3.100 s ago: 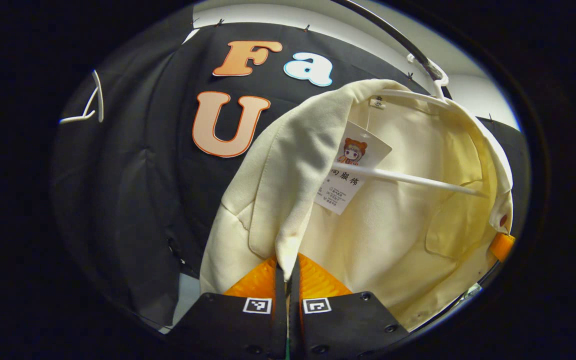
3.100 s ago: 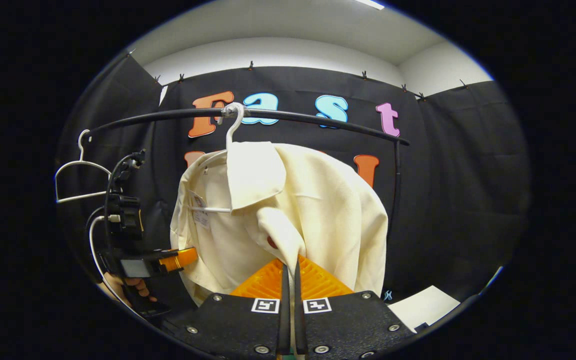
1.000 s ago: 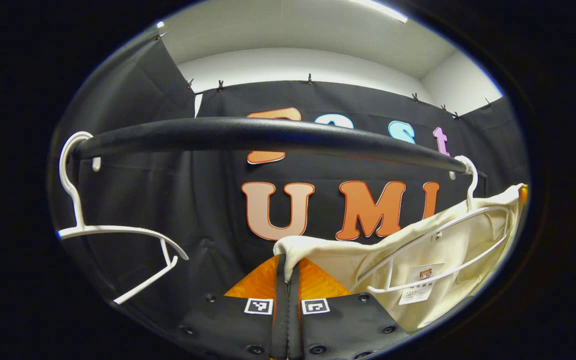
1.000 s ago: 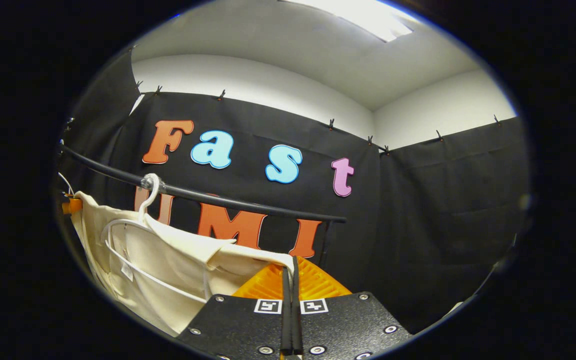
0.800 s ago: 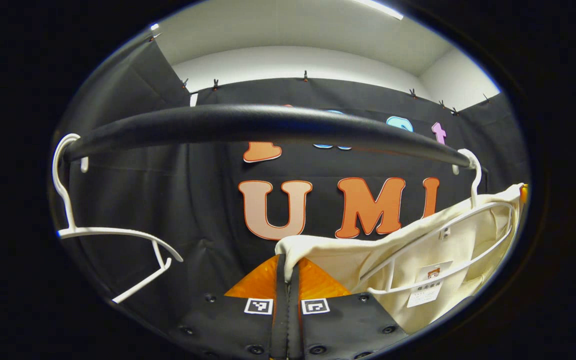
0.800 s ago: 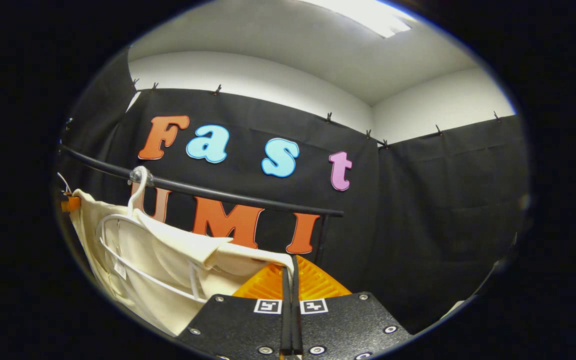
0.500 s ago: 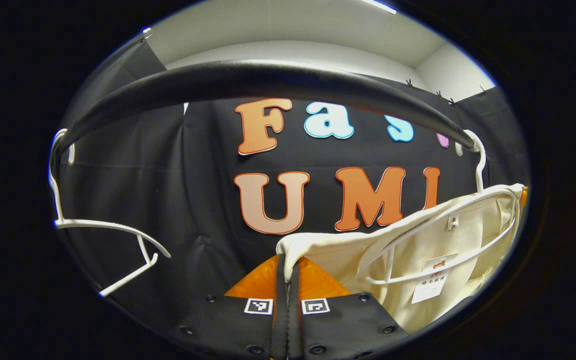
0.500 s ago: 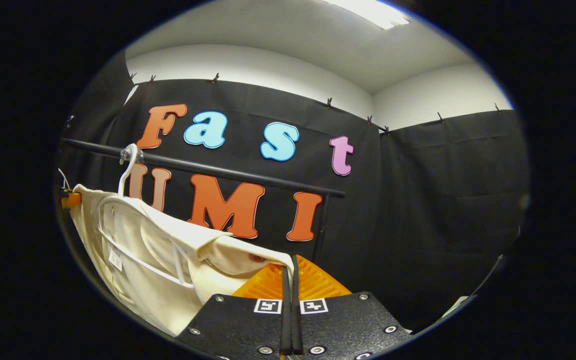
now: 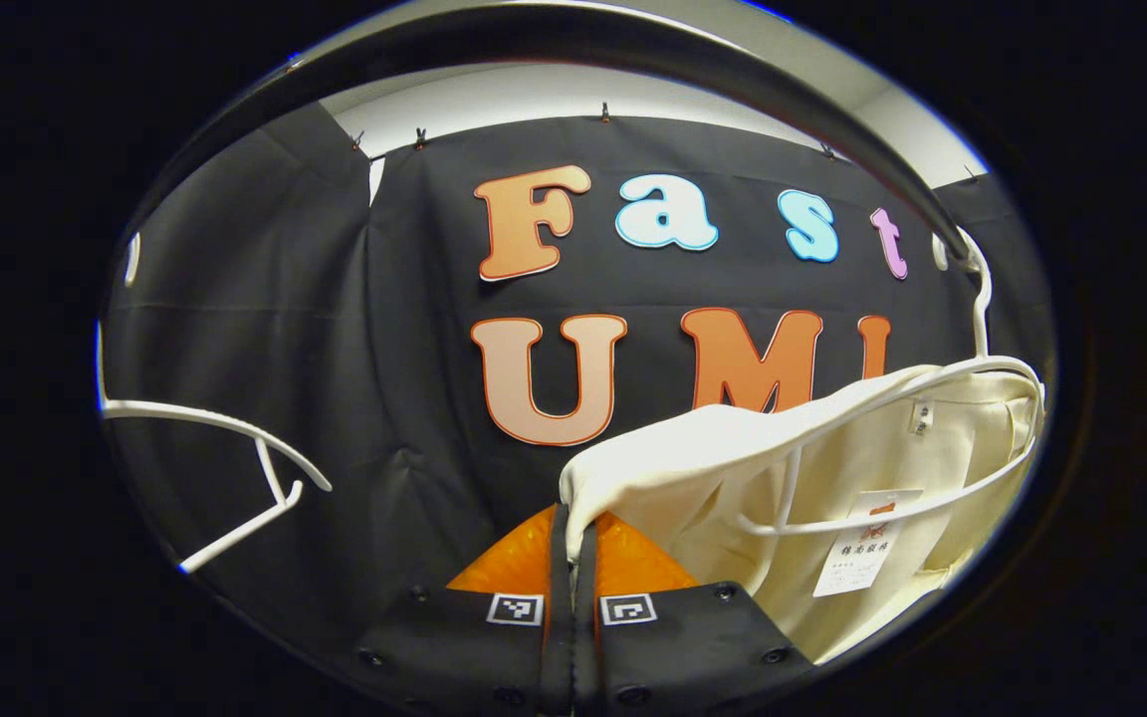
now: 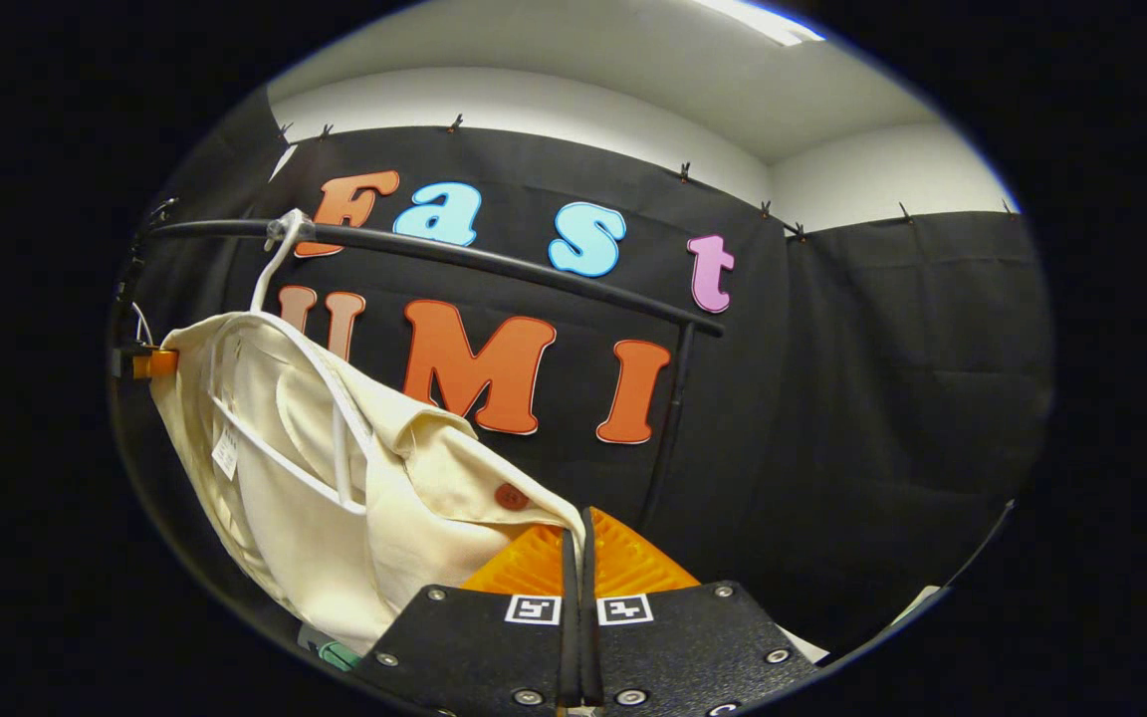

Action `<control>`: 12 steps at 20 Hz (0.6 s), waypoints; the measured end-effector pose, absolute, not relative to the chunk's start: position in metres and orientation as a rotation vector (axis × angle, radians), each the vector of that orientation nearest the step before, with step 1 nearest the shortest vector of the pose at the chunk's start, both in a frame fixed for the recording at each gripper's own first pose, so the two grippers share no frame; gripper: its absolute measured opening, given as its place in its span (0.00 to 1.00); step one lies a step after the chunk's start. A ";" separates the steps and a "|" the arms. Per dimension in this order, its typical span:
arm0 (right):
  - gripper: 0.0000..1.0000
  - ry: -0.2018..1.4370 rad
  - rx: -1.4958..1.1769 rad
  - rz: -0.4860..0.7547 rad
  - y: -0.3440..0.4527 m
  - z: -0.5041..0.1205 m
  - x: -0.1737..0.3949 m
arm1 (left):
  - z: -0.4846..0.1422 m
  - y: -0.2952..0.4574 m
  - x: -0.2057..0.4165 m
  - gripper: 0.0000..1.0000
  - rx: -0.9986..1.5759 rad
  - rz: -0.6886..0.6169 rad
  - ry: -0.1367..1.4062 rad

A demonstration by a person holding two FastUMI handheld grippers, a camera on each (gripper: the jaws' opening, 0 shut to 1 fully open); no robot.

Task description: Grasp the clothes on the hanger with both hands and then place them into the laundry hamper below.

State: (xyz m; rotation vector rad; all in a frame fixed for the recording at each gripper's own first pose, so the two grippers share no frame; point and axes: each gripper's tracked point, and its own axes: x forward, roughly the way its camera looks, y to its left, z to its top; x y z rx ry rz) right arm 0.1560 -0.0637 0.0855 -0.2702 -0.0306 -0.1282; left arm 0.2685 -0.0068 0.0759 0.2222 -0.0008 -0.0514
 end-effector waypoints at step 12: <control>0.00 0.113 -0.039 -0.071 -0.051 -0.013 0.176 | 0.055 -0.003 0.270 0.07 0.228 -0.051 0.032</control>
